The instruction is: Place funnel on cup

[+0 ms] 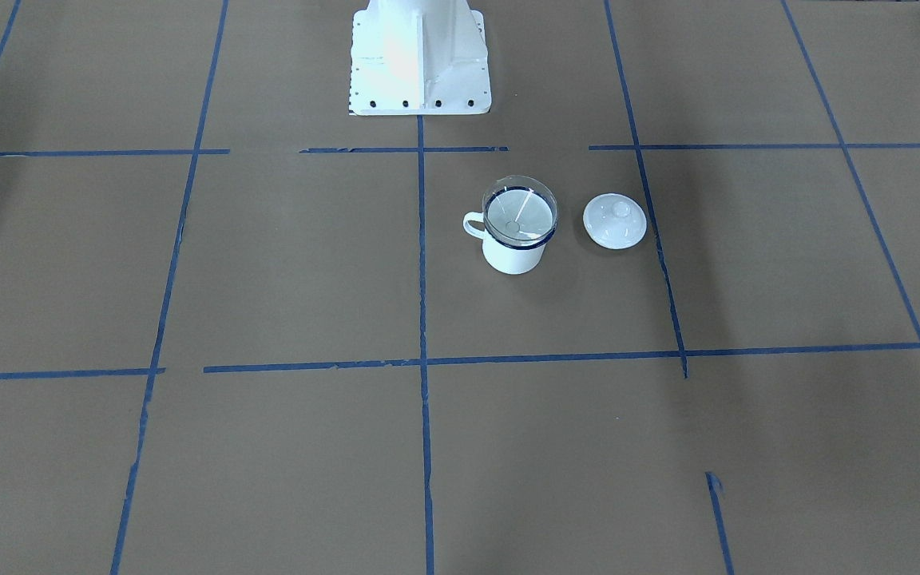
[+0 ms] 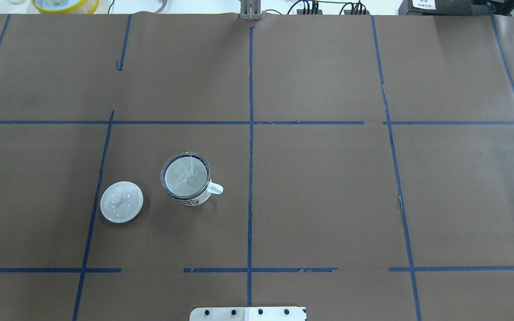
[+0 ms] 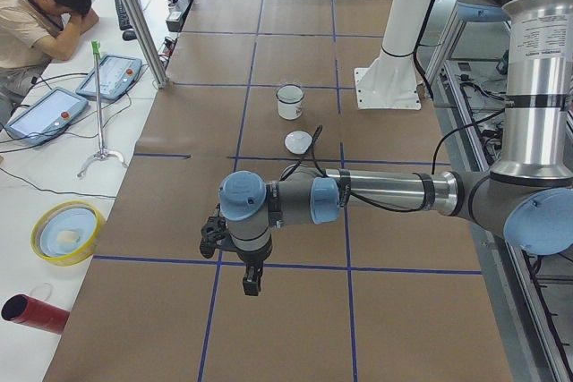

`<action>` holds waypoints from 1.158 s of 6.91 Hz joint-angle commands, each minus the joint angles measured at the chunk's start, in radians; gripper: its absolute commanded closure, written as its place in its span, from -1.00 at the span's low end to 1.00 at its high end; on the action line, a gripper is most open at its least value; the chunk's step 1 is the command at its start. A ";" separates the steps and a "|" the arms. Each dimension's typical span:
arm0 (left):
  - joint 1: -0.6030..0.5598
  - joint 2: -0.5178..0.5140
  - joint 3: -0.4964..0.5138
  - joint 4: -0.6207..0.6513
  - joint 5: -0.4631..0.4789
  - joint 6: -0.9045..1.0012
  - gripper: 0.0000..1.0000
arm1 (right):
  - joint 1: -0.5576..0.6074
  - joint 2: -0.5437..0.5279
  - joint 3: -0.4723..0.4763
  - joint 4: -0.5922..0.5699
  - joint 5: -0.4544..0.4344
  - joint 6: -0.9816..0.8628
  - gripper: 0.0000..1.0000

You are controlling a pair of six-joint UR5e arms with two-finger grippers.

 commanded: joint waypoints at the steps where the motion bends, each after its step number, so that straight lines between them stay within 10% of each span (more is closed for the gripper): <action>1: 0.004 -0.004 -0.003 -0.009 -0.004 0.004 -1.00 | 0.000 0.000 0.000 0.000 0.000 0.000 -1.00; 8: 0.008 -0.003 -0.006 -0.012 -0.055 -0.029 -1.00 | 0.000 0.000 0.000 0.000 0.000 0.000 -1.00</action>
